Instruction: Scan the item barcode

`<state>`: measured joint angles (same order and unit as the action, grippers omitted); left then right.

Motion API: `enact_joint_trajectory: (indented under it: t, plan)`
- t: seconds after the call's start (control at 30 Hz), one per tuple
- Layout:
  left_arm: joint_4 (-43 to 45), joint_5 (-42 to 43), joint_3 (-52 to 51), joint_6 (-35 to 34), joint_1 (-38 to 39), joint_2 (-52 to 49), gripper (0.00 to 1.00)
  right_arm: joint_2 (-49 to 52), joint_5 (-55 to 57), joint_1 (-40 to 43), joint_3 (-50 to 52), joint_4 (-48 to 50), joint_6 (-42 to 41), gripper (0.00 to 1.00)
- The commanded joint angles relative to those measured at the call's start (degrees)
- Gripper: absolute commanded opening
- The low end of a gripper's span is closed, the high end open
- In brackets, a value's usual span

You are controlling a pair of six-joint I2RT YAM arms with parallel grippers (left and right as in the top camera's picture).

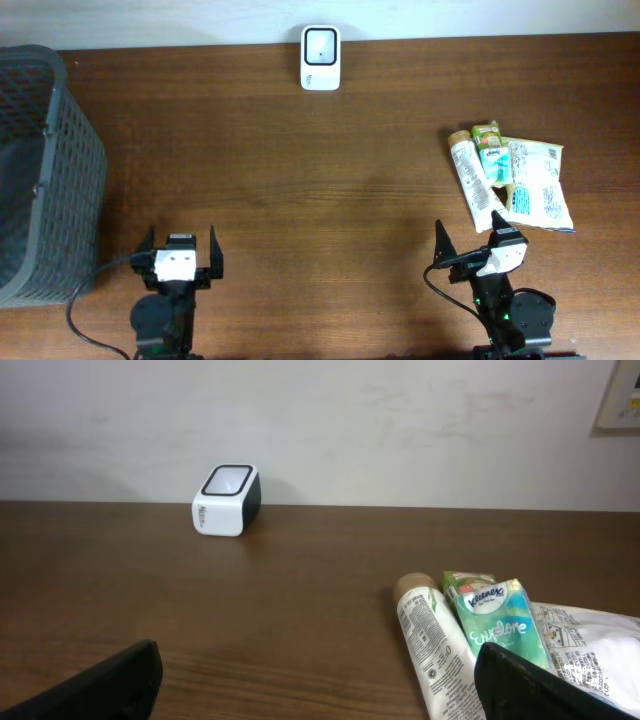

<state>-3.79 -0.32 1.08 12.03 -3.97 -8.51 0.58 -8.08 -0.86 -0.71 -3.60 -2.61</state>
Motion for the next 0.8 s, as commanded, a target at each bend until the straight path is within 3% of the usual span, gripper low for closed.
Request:
enact_joint_trajectory:
  t: [0.0, 0.1, 0.77]
  plan:
    - [-0.94, -0.94, -0.61, 3.06, 0.22, 4.35, 0.99, -0.37, -0.74, -0.35, 0.39, -0.11, -0.28, 0.99]
    - [-0.50, -0.55, -0.59, 3.04, 0.31, 8.26, 0.99, -0.37, -0.72, -0.35, 0.39, -0.11, -0.28, 0.99]
    - [-0.98, -0.52, -0.57, 3.04, 0.59, 8.22, 0.99, -0.37, -0.72, -0.35, 0.39, -0.11, -0.28, 0.99]
